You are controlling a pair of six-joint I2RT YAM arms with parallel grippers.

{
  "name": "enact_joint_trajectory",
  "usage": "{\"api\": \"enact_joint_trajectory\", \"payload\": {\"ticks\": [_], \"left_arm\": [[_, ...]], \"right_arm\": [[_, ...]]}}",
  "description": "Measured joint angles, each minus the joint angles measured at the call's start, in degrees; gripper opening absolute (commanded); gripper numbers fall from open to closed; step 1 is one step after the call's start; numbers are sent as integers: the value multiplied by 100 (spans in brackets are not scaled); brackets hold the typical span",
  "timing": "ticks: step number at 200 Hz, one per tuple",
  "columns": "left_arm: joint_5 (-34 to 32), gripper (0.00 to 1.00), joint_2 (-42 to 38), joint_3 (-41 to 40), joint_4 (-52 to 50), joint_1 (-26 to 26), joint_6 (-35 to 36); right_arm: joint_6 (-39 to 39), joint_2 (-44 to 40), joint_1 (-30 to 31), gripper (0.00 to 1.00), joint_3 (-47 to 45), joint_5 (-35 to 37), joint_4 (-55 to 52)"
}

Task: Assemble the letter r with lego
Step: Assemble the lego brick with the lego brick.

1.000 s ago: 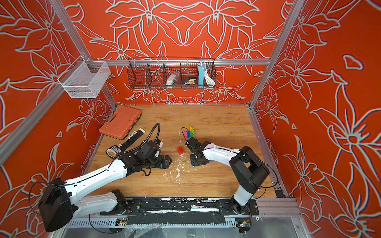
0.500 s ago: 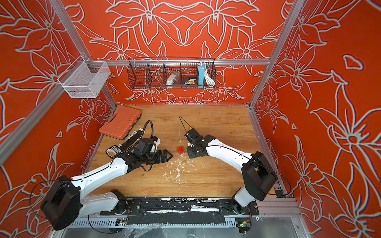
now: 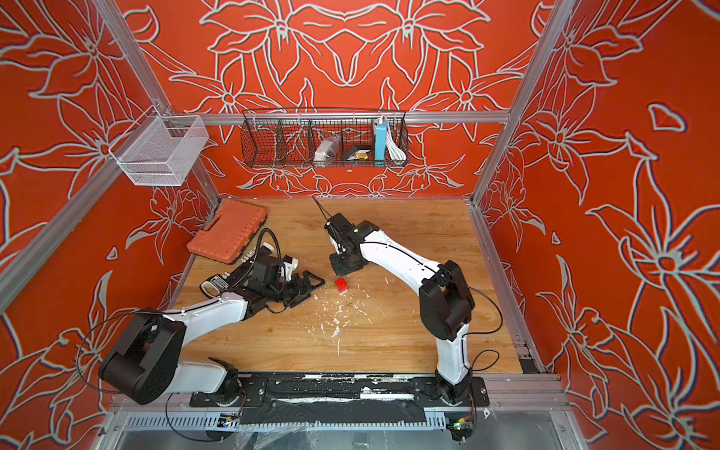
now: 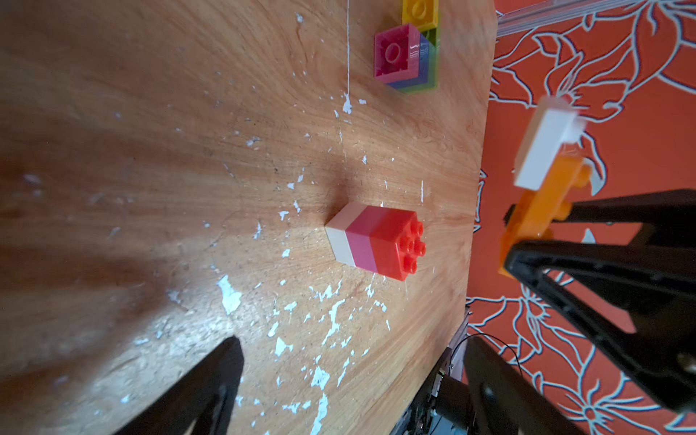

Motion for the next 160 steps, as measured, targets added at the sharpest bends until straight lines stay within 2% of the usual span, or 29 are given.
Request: {"api": "enact_joint_trajectory", "payload": {"ticks": [60,160], "left_arm": [[168,92,87,-144,280,179,-160],[225,92,96,-144,315,212,-162]], "right_arm": [[-111,678,37,0,721,-190,-780],[-144,1032,103,0,994,-337,-1088]]}}
